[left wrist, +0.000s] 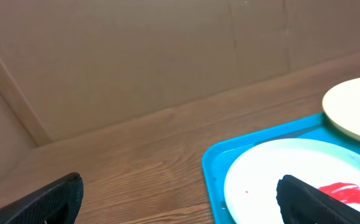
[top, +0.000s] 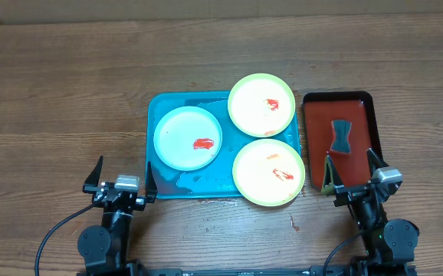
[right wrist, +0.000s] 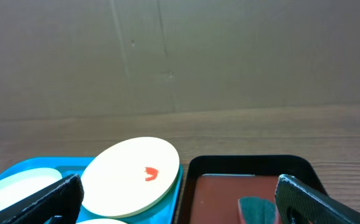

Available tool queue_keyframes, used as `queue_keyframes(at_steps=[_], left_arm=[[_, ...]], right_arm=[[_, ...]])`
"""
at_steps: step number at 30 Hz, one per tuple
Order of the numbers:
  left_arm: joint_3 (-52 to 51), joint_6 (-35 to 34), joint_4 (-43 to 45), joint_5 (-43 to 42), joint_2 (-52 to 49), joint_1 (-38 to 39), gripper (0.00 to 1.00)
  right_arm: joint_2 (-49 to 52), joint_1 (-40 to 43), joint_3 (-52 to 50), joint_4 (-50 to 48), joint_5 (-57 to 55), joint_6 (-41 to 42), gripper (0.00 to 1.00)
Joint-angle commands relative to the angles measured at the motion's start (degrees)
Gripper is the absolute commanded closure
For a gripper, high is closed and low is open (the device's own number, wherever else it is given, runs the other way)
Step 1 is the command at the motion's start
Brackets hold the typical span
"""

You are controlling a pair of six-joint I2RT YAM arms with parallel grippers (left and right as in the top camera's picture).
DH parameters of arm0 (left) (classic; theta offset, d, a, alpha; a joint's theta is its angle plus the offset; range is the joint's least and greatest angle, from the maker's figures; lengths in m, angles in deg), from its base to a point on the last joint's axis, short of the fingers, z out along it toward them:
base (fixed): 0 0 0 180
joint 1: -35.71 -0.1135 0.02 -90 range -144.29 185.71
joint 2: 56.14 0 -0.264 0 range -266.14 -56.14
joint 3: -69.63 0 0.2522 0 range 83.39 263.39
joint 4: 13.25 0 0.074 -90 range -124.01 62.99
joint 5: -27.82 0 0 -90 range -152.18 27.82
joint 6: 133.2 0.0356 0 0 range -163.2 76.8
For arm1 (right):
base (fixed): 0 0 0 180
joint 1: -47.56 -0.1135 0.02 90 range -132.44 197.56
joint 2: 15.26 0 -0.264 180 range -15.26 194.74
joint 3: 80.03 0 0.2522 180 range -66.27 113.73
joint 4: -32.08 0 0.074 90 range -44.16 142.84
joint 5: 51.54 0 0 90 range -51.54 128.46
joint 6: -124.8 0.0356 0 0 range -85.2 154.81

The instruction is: Clean dirty plates on tray and stack at the side

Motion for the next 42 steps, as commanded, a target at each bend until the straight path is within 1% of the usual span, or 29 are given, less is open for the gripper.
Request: queue_keyframes(at_steps=[1,8,14,19,23,27,32,38,42], left_arm=[[2.12,-3.02,0.17,-2.34,0.59,0.31,0.00],[5.70,-3.63,-1.07,-2.34,-0.07,0.31,0.00],[8.52,-3.63,-1.22,-2.56,-4.70,0.33,0.00],[12.85,-4.15,-1.33,-4.28,-11.34,0.33,0.00],[19.58,-5.11,-3.91,-5.51,-20.09,0.33,0.00],[30.53,-5.11,-12.66,-7.30,-31.87,0.33,0.00],[46.47,-5.11,-26.27,-7.54,-47.91,0.33,0.00],[64.70,-5.11,-43.39,-8.48,-66.23,1.18,0.00],[75.76,-5.11,-54.49,-8.48,-77.64,4.04,0.00]], right_arm=[[-0.42,-0.39,3.15,-0.39,0.70,0.04,0.00],[-0.42,-0.39,5.84,-0.35,0.66,0.02,0.00],[-0.39,-0.39,6.75,-0.28,0.68,0.02,0.00],[-0.09,-0.39,9.11,2.89,0.72,0.00,0.00],[3.10,-0.39,13.53,6.21,0.63,-0.07,0.00],[9.38,-0.39,18.64,8.26,0.61,-0.24,0.00],[22.16,-0.39,27.67,12.35,0.63,-0.22,0.00],[40.83,-0.39,41.48,22.49,0.68,-0.15,0.00],[53.31,-0.39,51.41,31.28,2.03,0.00,0.00]])
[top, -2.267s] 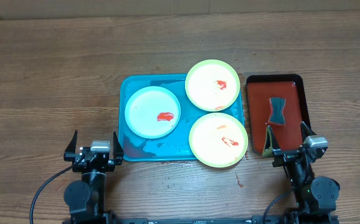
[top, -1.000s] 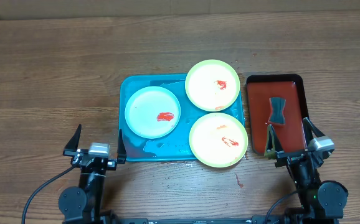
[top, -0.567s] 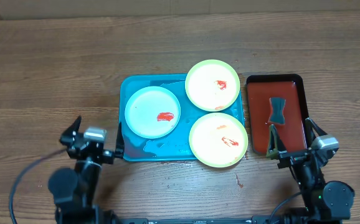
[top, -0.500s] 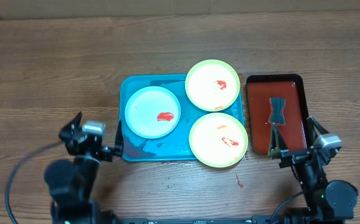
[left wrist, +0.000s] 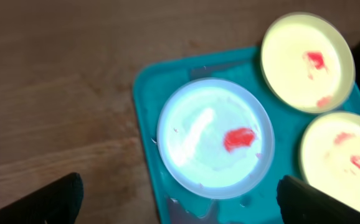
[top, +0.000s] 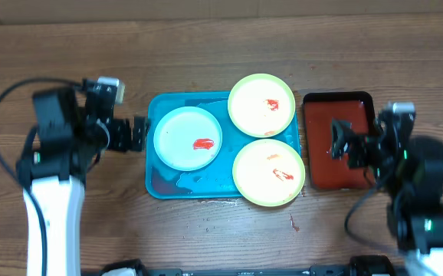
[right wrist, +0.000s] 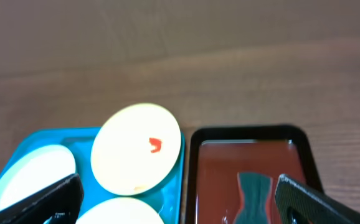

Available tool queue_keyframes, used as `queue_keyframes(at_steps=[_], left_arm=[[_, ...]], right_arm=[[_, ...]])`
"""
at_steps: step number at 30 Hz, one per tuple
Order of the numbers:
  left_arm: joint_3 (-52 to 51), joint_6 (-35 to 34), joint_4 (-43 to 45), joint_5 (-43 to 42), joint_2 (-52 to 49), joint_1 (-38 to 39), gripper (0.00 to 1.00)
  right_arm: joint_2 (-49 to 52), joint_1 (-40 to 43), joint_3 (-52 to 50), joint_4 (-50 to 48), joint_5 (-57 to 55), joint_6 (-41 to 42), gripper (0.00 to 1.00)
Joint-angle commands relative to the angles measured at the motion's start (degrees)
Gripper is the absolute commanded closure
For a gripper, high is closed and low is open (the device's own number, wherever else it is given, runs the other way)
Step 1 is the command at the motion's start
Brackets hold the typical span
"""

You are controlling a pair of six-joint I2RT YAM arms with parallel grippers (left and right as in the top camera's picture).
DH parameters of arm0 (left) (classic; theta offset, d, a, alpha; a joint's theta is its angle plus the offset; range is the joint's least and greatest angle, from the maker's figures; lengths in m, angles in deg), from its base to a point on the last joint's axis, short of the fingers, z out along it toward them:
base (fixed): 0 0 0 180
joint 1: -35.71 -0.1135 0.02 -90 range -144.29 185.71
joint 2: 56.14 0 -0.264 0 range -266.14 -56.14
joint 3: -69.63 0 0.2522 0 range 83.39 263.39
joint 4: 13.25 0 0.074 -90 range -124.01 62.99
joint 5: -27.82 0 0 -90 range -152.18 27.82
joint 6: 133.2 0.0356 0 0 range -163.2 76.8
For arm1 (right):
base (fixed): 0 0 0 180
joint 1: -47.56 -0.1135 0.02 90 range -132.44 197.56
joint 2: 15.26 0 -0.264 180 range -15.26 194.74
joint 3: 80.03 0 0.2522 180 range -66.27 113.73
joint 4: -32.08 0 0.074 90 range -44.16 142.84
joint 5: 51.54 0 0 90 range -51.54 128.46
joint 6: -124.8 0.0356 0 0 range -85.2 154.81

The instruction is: Clean dirty plates on tray and stack at the side

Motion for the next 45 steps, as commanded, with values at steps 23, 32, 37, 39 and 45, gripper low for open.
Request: queue_keyframes(at_steps=[23,32,37,39,45], left_arm=[[15.39,-17.09,-4.63,12.17,-36.20,8.52,0.31],[15.39,-17.25,-3.04,11.19,-44.54,8.85,0.44],[15.39,-15.89,-2.36,11.26,-45.40,8.85,0.49],[15.39,-15.10,-2.36,11.26,-45.40,8.85,0.58],[14.47,-15.13,-2.34,11.45,-45.40,8.85,0.72]], right_arm=[[26.32,-0.39,16.33,12.59,6.88,0.13,0.01],[26.32,-0.39,16.33,12.61,6.08,0.15,0.02],[26.32,-0.39,16.33,12.59,6.08,0.15,0.02],[26.32,-0.39,16.33,12.59,6.08,0.15,0.02],[26.32,-0.39,16.33,12.59,6.05,0.15,0.04]])
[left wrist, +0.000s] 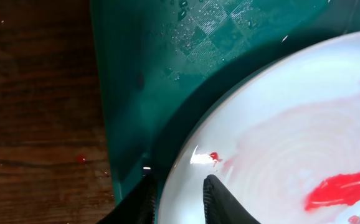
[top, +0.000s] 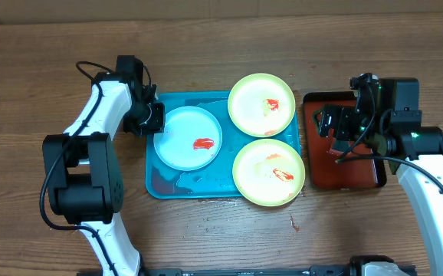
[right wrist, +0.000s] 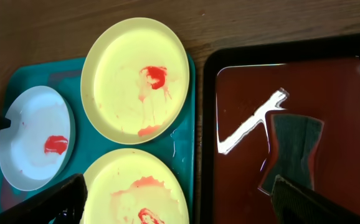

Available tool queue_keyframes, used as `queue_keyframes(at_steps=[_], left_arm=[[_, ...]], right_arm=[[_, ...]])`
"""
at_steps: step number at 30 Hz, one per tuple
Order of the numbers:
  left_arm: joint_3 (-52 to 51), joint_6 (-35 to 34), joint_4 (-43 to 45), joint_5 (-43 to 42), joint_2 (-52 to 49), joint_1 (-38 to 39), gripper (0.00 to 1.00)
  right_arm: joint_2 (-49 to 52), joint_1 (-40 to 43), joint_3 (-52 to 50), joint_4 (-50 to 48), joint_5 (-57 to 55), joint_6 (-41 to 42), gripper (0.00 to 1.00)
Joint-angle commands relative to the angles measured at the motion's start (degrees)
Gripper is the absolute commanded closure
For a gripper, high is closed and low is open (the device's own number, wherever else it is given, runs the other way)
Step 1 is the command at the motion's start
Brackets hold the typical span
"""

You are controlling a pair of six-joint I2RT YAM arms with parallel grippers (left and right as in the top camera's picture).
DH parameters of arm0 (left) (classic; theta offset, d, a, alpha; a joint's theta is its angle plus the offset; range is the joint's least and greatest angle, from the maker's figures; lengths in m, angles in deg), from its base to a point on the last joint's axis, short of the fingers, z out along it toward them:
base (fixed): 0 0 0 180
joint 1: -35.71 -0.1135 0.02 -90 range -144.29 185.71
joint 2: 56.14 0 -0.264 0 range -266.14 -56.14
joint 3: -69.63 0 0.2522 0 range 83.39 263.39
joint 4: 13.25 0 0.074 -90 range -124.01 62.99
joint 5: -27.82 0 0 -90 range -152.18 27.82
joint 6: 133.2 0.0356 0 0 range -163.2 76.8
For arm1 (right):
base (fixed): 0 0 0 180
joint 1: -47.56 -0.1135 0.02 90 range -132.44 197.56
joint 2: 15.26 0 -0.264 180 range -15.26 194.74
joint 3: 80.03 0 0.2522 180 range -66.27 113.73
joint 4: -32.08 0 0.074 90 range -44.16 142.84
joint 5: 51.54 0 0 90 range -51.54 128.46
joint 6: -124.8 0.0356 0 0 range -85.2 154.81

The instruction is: Clean dirty plates on tray and stack at the side

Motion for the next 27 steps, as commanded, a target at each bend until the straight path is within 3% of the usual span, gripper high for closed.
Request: queue_keyframes(at_steps=[1,6,12,15,16,17,20,27], left_arm=[[0.26,0.72,0.07,0.59,-0.72,0.33,0.70],[-2.45,0.50,1.27,1.86,-0.72,0.35,0.67],[-5.11,0.48,3.15,1.40,-0.72,0.37,0.76],[-5.90,0.48,3.72,1.42,-0.72,0.44,0.84],[-6.10,0.48,3.93,1.44,-0.72,0.48,0.93],[-6.12,0.48,3.96,1.49,-0.72,0.46,0.96],[-6.12,0.48,4.15,1.44,-0.72,0.46,0.96],[-6.12,0.48,3.91,1.42,-0.72,0.39,0.96]], right_arm=[[-0.35,-0.37,1.57,-0.33,-0.57,0.11,0.04],[-0.33,-0.37,1.57,-0.31,-0.57,0.13,0.04],[-0.33,-0.37,1.57,-0.31,-0.57,0.13,0.06],[-0.33,-0.37,1.57,-0.33,-0.57,0.13,0.07],[-0.33,-0.37,1.57,-0.31,-0.57,0.15,0.09],[-0.33,-0.37,1.57,-0.31,-0.59,0.17,0.11],[-0.33,-0.37,1.57,-0.07,-3.82,3.72,0.17],[0.22,0.50,3.26,5.31,-14.58,10.60,0.21]])
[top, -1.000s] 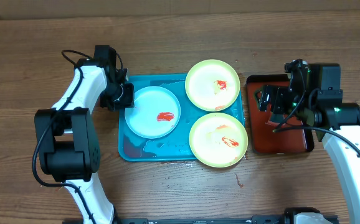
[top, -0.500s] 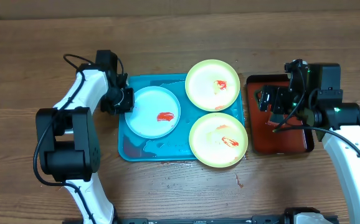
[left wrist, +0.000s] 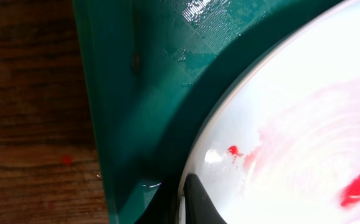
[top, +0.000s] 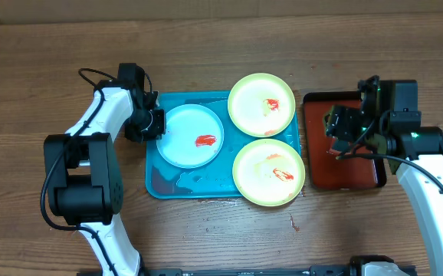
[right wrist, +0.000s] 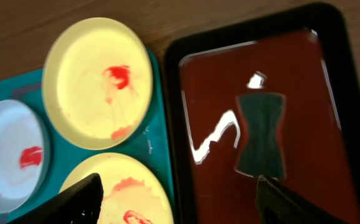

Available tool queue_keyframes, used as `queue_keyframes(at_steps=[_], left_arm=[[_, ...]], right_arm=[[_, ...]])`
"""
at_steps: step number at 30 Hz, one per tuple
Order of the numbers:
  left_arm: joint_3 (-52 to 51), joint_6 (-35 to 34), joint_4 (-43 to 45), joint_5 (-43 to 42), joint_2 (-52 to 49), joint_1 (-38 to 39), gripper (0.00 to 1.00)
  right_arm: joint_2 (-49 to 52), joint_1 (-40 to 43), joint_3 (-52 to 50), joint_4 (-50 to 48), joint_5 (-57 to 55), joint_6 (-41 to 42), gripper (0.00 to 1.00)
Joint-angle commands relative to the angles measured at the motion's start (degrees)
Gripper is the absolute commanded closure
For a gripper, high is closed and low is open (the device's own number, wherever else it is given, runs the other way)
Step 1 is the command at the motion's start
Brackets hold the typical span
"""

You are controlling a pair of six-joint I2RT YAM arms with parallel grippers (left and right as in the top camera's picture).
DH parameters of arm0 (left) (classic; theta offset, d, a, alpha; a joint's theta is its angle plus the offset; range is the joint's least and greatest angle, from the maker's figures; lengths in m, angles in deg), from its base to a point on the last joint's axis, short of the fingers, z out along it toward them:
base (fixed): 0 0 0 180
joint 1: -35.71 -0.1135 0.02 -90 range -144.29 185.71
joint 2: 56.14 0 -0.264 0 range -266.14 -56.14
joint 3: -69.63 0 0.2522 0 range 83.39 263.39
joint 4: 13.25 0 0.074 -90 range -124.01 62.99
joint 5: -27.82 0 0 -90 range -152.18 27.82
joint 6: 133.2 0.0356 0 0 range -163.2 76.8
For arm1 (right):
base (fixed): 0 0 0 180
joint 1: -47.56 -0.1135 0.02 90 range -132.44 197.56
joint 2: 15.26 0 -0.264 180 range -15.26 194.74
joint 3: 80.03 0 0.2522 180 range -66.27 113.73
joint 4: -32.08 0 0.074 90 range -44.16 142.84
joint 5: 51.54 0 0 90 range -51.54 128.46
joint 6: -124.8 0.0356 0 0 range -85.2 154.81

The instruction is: Clean dirty plates on tray and stack at the side

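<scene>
A white plate point(top: 193, 136) with a red smear lies at the left of the blue tray point(top: 160, 184). My left gripper point(top: 151, 123) is shut on its left rim. In the left wrist view one finger lies on top of the plate point(left wrist: 292, 124) and the other under its edge, at the gripper point(left wrist: 181, 199). Two yellow-green plates point(top: 261, 105) point(top: 268, 172), both smeared red, sit on the tray's right half. My right gripper point(top: 342, 130) hangs open point(right wrist: 180, 205) above the dark red tray point(right wrist: 217, 180), which holds a dark sponge point(right wrist: 261, 134).
The blue tray point(left wrist: 124, 93) is wet, with drops on its floor. The red tray point(top: 359, 176) stands right beside the blue one and has a film of liquid. Bare wooden table lies to the left of the blue tray and along the back.
My left gripper's fingers, slightly apart astride the white plate's left rim, are now pinched on it, and the plate sits slightly further right. The right gripper has shifted a little over the sponge.
Both arms rested open at the table's front edge. Then the left hung beside the blue tray and the right over the red tray. Then the left straddled the white plate's rim, with the right above the sponge. Now the left grips the rim.
</scene>
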Motion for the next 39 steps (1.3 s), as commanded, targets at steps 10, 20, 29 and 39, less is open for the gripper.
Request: queue_keyframes(at_steps=[10,20,29,39], left_arm=[[-1.53,0.02,2.19,1.51,-1.01,0.44,0.96],[-1.53,0.02,2.16,1.53,-1.01,0.37,0.96],[-1.53,0.02,2.16,1.51,-1.01,0.37,0.96],[-1.53,0.02,2.19,1.51,-1.01,0.37,0.96]], right_arm=[[15.61,5.25,22.43,19.43,-7.82,0.02,0.24],[31.21,5.05,22.36,18.64,-7.76,0.55,0.54],[36.65,5.05,17.31,13.46,-7.54,0.61,0.58],[36.70,5.05,9.60,3.82,-7.56,0.76,0.69]])
